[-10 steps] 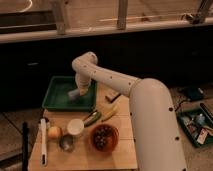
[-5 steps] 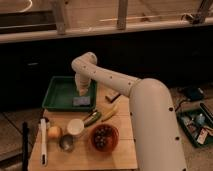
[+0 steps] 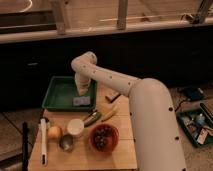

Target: Place sponge in tray

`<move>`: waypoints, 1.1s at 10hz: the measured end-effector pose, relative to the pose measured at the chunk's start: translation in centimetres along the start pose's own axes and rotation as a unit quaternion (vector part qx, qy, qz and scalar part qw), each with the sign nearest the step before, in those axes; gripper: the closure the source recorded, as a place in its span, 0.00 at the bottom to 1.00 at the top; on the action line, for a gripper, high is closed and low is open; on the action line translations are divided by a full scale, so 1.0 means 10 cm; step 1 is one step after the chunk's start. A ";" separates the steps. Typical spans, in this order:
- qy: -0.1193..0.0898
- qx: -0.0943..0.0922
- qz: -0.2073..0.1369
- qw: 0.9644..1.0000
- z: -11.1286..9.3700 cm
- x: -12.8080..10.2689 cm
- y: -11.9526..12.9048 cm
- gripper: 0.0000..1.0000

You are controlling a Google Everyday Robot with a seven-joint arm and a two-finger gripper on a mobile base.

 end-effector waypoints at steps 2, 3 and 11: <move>0.000 -0.001 -0.003 1.000 0.01 -0.04 -0.01 0.73; 0.000 -0.001 -0.003 1.000 0.01 -0.04 -0.01 0.73; 0.000 -0.001 -0.002 1.000 0.01 -0.03 -0.01 0.73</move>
